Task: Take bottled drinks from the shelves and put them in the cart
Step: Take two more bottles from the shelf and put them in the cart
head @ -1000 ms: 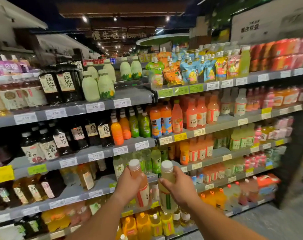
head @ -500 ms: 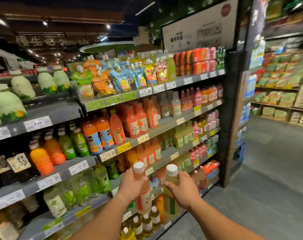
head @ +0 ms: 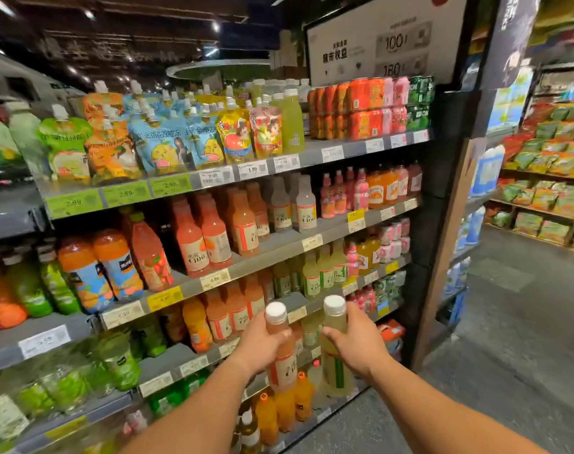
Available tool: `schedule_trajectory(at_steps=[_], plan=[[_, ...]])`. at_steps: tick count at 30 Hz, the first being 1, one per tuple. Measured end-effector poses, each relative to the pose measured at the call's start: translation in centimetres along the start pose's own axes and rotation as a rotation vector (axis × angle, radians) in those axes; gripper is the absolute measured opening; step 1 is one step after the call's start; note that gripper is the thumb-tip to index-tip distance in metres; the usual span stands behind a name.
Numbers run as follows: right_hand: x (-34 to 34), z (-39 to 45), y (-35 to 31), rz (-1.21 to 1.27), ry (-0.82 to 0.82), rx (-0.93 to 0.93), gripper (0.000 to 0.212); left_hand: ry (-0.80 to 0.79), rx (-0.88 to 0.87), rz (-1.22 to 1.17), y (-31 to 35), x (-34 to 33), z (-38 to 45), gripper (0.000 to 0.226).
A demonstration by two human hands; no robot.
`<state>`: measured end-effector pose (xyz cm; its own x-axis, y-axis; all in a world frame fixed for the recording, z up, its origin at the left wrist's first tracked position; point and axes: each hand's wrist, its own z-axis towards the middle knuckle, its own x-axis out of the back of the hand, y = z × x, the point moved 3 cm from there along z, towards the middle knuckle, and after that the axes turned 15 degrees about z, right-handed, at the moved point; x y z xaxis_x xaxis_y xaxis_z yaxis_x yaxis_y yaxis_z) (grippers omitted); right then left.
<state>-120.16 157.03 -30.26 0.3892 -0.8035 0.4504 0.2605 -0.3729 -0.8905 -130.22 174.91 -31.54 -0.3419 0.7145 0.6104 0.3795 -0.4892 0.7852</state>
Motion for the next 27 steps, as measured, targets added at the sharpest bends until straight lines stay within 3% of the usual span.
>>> schedule_trajectory(at_steps=[8, 12, 15, 19, 23, 27], plan=[[-2.1, 10.4, 2.6, 0.002, -0.103, -0.012, 0.043, 0.004, 0.089, -0.018, -1.1, -0.6, 10.7, 0.030], [-3.4, 15.3, 3.2, -0.008, -0.143, -0.023, 0.051, 0.019, 0.102, 0.006, -1.8, -0.9, 15.6, 0.036], [-4.5, 18.7, 3.9, 0.005, -0.183, -0.038, 0.052, 0.071, 0.142, 0.034, -2.4, -1.3, 18.3, 0.042], [-6.3, 23.0, 4.7, 0.025, -0.225, -0.045, 0.048, 0.172, 0.174, 0.037, -2.9, -1.6, 21.7, 0.033], [-7.8, 27.2, 5.4, -0.052, -0.280, 0.013, 0.051, 0.286, 0.233, 0.064, -2.9, -2.5, 24.8, 0.048], [-9.2, 31.1, 6.3, -0.044, -0.391, 0.048, 0.048, 0.321, 0.276, 0.154, -2.6, -4.1, 27.3, 0.042]])
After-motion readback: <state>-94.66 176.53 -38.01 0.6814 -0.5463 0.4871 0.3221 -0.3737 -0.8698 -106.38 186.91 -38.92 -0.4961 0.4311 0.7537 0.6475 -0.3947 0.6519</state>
